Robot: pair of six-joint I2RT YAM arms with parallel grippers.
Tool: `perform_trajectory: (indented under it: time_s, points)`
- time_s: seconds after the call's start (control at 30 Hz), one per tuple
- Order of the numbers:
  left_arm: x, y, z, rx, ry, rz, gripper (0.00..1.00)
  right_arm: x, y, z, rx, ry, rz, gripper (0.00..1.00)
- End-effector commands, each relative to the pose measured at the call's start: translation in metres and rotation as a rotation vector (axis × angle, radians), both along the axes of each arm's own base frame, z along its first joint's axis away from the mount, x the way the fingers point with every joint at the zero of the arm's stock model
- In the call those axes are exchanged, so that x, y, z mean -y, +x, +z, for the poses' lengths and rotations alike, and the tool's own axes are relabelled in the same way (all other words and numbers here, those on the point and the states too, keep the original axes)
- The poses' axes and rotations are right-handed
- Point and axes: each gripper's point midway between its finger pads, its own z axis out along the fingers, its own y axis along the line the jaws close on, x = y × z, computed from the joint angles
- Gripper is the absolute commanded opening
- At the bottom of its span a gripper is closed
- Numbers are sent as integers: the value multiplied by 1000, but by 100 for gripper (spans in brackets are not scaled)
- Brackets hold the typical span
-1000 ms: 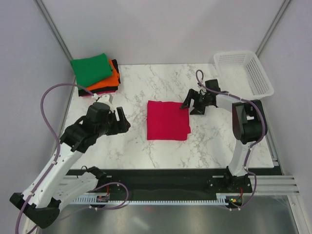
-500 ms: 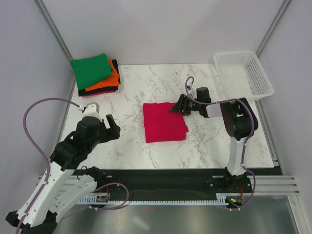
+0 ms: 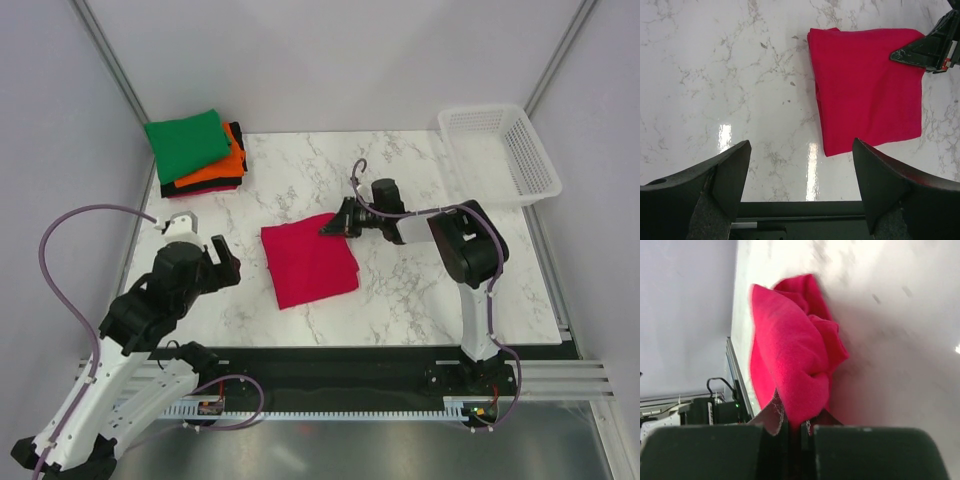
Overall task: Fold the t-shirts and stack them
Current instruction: Neatly place the folded tshirt to the corner
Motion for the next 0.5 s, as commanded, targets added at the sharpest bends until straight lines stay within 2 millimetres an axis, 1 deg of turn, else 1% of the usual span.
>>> perform_trajectory:
  time_s: [0.0,0.03,0.07,0.1,0.13,0.17,0.23,0.27,0.33,0.37,0.4,0.43,0.47]
  points:
    - [-24,1,24,108,32,89,89,-33,25,99,243,86,52,0]
    - [-31,2,18,114,34,139,89,-36,26,102,233,62,56,0]
    - [-33,1,20,130,23,150,90,-45,35,126,290,74,65,0]
    - [-32,0,21,135,18,140,90,-54,35,129,321,63,90,0]
    - [-32,-1,23,142,10,136,90,-58,35,131,314,48,101,0]
    - [-31,-2,24,146,5,134,90,-70,39,144,348,61,117,0]
    - [-32,-2,24,149,3,134,91,-81,40,152,364,61,143,0]
    - [-33,-3,25,154,0,139,92,-93,43,161,392,78,161,0]
    - [-34,-3,25,158,-6,145,93,-107,43,169,407,97,188,0]
    - [-35,-4,25,163,-9,151,93,-122,41,180,435,124,218,0]
    - [-36,-4,26,165,-11,154,94,-129,40,185,446,135,234,0]
    - [-37,-4,25,167,-13,159,94,-138,39,208,484,166,252,0]
    - [-39,-4,25,169,-14,167,94,-153,30,206,482,181,294,0]
